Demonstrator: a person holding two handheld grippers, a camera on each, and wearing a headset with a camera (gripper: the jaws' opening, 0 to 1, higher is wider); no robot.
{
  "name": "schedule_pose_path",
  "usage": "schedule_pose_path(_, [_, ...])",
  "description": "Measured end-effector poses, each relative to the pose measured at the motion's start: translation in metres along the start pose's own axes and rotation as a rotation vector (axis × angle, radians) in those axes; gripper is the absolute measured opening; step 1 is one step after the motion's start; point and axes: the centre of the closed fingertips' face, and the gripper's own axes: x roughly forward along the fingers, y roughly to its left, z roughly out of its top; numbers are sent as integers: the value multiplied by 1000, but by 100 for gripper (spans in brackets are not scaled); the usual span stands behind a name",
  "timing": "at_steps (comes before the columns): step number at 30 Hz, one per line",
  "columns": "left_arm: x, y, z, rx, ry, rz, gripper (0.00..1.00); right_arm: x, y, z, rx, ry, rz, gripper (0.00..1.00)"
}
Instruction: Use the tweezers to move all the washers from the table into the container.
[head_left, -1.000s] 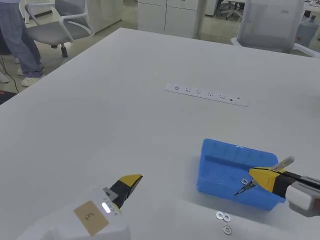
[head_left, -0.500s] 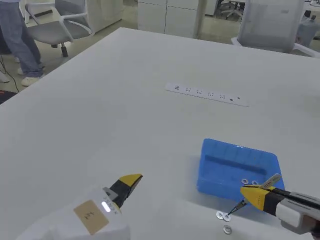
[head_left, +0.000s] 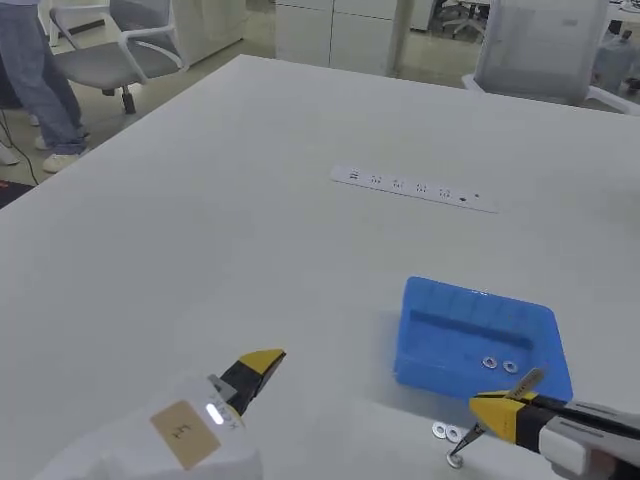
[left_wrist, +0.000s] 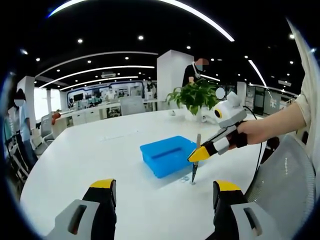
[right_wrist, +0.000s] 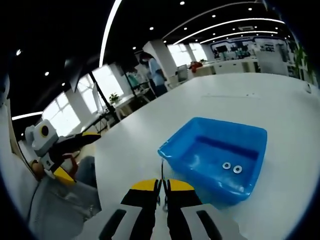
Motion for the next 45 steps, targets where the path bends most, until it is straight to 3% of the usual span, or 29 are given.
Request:
schedule_pose_path(6, [0, 0, 0, -1, 0, -1, 80, 2, 4, -6, -75, 42, 1, 4])
schedule_pose_path(8, [0, 0, 0, 3, 1, 0, 80, 2, 3, -10, -183, 81, -18, 3])
schedule_pose_path(16, [0, 0, 0, 3, 1, -2, 80, 5, 18, -14, -321, 101, 28, 4])
schedule_pose_path(21, [0, 0, 0, 2, 1, -2, 80, 6, 26, -22, -471, 131, 37, 3])
schedule_pose_path(27, [0, -1, 0, 3, 1, -3, 80, 3, 22, -22, -493, 122, 8, 2])
schedule_pose_path(29, [0, -1, 0, 3, 1, -4, 80, 4, 18, -19, -438, 109, -30, 1])
schedule_pose_path(30, [0, -1, 0, 3, 1, -5, 80, 4, 14, -16, -380, 83, -62, 1])
schedule_pose_path(31, [0, -1, 0, 4, 1, -3, 80, 6, 12, -12, -258, 32, -61, 1])
schedule_pose_path(32, [0, -1, 0, 4, 1, -3, 80, 6, 7, -9, -186, -2, -72, 1])
schedule_pose_path(35, [0, 0, 0, 2, 2, -2, 80, 1, -6, -8, -71, -27, -104, 1])
schedule_pose_path(38, [0, 0, -1, 1, 3, -3, 80, -4, -8, -5, -60, -34, -103, 1])
schedule_pose_path(45, [0, -1, -1, 4, 5, -7, 80, -18, -2, 20, -12, -109, -78, 1])
